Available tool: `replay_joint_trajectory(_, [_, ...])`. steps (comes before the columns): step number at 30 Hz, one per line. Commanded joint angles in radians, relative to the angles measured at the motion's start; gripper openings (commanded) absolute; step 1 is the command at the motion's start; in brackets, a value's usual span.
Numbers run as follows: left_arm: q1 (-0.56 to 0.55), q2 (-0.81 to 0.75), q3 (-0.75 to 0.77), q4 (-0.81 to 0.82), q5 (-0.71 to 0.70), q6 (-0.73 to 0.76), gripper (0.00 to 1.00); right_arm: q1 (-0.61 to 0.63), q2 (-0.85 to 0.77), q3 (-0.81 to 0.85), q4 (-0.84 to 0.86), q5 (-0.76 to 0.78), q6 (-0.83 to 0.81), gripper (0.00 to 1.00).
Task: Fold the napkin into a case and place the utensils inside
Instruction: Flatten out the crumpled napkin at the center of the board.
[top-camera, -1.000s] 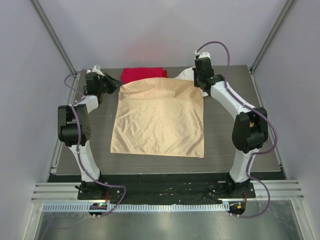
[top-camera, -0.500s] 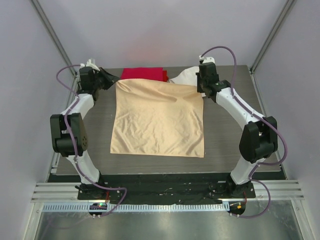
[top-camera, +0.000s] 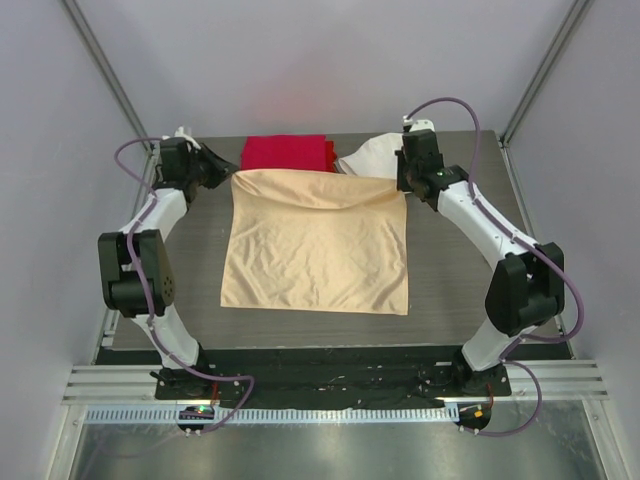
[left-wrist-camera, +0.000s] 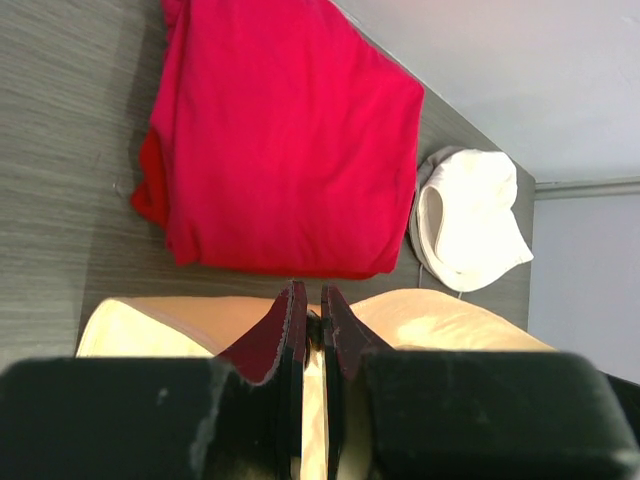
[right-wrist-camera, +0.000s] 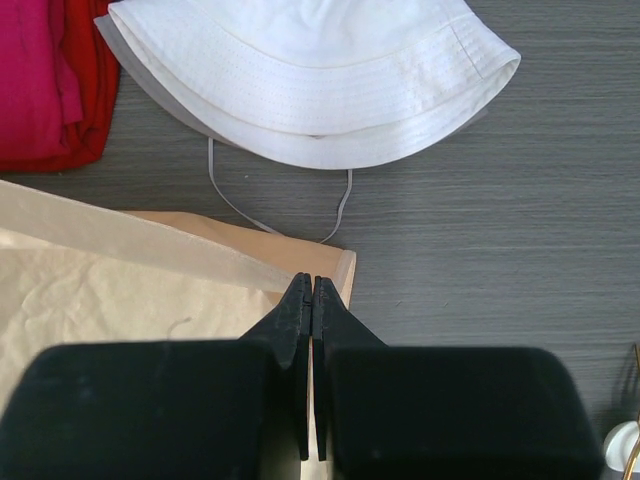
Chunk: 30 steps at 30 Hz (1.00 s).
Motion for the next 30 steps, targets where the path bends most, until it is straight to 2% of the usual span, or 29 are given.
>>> replay_joint_trajectory(1, [0.003, -0.097, -0.014, -0.076, -0.005, -0.005, 0.0, -0.003, -0.107, -0.01, -0.013, -0.026, 0.045, 0.01])
replay_joint_trajectory(7, [0.005, -0.154, -0.087, -0.111, -0.025, -0.013, 0.0, -0.002, -0.18, -0.1, 0.0, -0.086, 0.073, 0.01])
replay_joint_trajectory(13, [0.005, -0.166, -0.08, -0.129, -0.005, -0.018, 0.0, -0.002, -0.185, -0.091, -0.007, -0.108, 0.082, 0.01])
replay_joint_trajectory(16, [0.009, -0.224, -0.081, -0.15, -0.01, -0.012, 0.0, -0.002, -0.22, -0.078, -0.039, -0.111, 0.082, 0.01])
replay_joint_trajectory(22, [0.022, -0.459, -0.028, -0.244, 0.016, 0.01, 0.0, 0.0, -0.392, -0.004, -0.173, -0.161, 0.082, 0.01])
replay_joint_trajectory(30, [0.022, -0.833, 0.103, -0.402, -0.076, 0.077, 0.0, -0.002, -0.672, 0.145, -0.293, -0.31, 0.059, 0.01])
